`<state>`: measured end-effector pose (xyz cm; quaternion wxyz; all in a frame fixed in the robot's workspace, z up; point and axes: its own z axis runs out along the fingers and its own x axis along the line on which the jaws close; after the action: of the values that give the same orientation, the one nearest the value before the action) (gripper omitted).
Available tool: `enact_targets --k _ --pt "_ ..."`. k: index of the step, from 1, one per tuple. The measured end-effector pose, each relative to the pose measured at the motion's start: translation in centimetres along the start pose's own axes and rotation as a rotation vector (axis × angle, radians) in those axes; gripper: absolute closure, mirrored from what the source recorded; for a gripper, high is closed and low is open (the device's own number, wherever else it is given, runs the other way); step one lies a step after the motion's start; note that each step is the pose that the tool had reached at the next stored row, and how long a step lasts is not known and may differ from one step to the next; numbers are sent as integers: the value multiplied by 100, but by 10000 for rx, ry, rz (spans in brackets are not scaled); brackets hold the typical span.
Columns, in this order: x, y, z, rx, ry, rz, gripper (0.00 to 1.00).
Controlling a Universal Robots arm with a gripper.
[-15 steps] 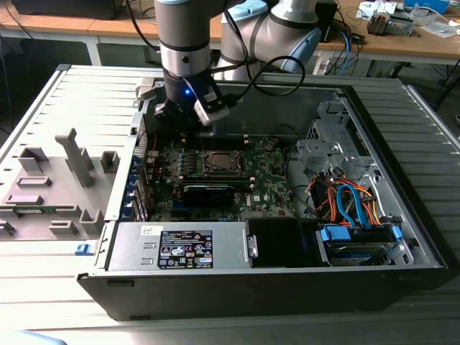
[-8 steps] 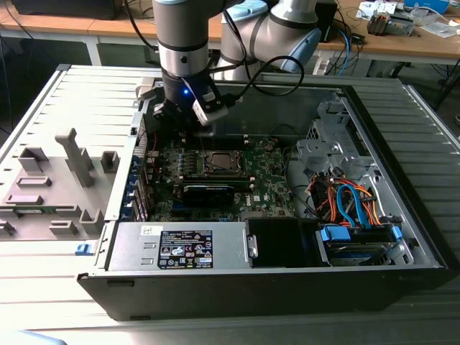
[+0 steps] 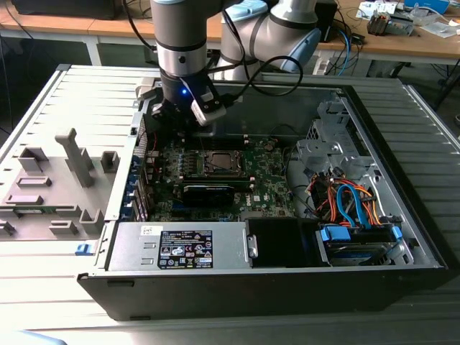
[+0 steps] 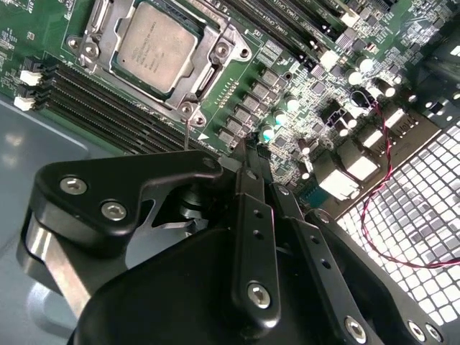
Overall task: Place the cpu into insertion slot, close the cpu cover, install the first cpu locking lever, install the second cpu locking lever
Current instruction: 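Install the first cpu locking lever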
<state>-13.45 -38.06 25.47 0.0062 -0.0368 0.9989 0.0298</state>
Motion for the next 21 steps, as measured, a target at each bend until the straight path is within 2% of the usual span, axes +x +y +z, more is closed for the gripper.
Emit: enact_targets --k 5,13,15,16,18,21 --pt "22 1 -1 -10 0 -1 89" --pt "81 6 -1 -89 -7 0 89" --pt "82 6 -1 -311 -31 115 89" --pt "82 6 -1 -378 -44 246 89" --pt "82 7 -1 -414 -63 445 89" --pt "81 16 0 -413 -73 559 89"
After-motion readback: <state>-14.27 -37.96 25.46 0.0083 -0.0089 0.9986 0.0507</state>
